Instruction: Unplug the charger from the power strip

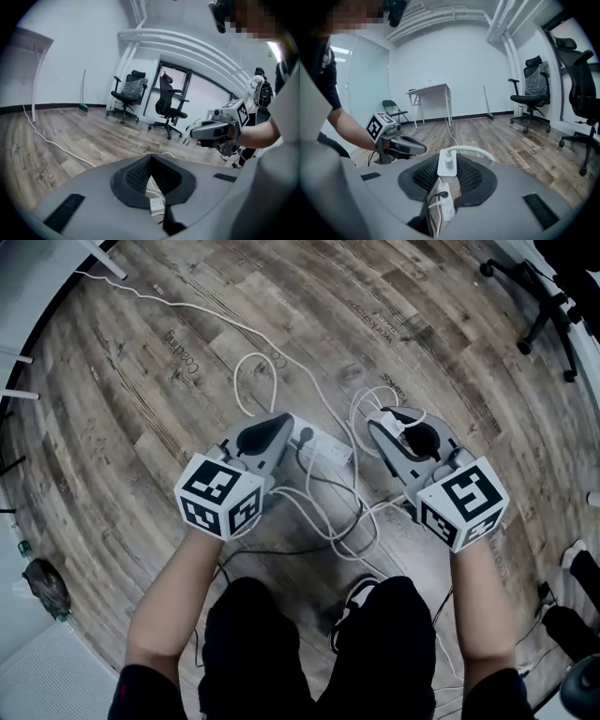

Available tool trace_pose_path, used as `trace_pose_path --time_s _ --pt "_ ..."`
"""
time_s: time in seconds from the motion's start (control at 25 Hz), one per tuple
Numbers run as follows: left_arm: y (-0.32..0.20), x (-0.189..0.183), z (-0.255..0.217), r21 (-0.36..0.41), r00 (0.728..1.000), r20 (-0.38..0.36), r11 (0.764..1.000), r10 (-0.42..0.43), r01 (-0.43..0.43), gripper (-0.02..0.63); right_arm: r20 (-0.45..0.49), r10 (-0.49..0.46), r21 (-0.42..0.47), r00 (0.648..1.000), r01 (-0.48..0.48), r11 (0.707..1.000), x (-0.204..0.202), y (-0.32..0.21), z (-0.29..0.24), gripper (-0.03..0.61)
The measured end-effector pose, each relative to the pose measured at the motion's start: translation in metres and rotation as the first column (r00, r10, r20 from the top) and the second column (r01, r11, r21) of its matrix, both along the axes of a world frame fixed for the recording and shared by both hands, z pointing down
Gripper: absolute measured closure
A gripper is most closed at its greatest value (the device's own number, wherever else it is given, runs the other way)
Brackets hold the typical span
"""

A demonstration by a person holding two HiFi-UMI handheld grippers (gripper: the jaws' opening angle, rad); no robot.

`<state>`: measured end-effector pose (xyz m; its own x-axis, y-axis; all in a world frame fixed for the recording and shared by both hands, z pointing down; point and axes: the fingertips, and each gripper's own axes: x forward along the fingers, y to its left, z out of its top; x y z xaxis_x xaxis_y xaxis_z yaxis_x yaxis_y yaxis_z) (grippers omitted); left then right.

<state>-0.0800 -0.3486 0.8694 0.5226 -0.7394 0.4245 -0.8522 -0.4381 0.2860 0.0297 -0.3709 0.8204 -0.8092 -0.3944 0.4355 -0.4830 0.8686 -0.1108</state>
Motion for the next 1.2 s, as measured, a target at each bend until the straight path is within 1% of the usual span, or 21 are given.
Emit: trace_pose_path --time_s 0.12,0.24,0.4,0.56,0.72,0.84,1.0,1.2 --pt "0.016 -0.005 -0.075 0.066 1.0 0.022 0.998 -0.011 0.009 0.594 0.03 0.028 -0.013 0.999 -0.027 1.0 -0.001 0.011 -0.051 0.474" --pt "0.034 -0.007 -0.146 0.099 0.999 0.029 0.995 -0.023 0.02 0.594 0.071 0.068 -0.036 0.995 -0.065 0.997 0.001 0.025 -0.11 0.474" --pt "0.061 -0.012 -0.243 0.117 0.998 0.006 0.991 -0.065 0.064 0.594 0.135 0.137 -0.036 0.981 -0.133 0.99 0.009 0.043 -0.207 0.474" --pt "0.088 -0.016 -0.344 0.124 0.993 -0.011 0.986 -0.115 0.115 0.594 0.199 0.209 -0.026 0.957 -0.208 0.978 0.03 0.062 -0.315 0.474" --pt "0.111 -0.027 -0.446 0.135 0.985 -0.014 0.975 -0.174 0.175 0.594 0.253 0.254 -0.012 0.934 -0.259 0.966 0.051 0.081 -0.424 0.474" --pt "0.129 -0.036 -0.517 0.157 0.98 -0.004 0.968 -0.198 0.196 0.594 0.29 0.274 -0.001 0.917 -0.286 0.958 0.065 0.097 -0.497 0.474" --pt "0.156 -0.043 -0.604 0.186 0.974 -0.015 0.957 -0.226 0.224 0.594 0.292 0.274 0.045 0.916 -0.3 0.953 0.078 0.116 -0.579 0.474" --pt "0.185 -0.043 -0.708 0.222 0.967 -0.031 0.942 -0.251 0.252 0.594 0.335 0.29 0.091 0.896 -0.338 0.937 0.095 0.133 -0.688 0.474"
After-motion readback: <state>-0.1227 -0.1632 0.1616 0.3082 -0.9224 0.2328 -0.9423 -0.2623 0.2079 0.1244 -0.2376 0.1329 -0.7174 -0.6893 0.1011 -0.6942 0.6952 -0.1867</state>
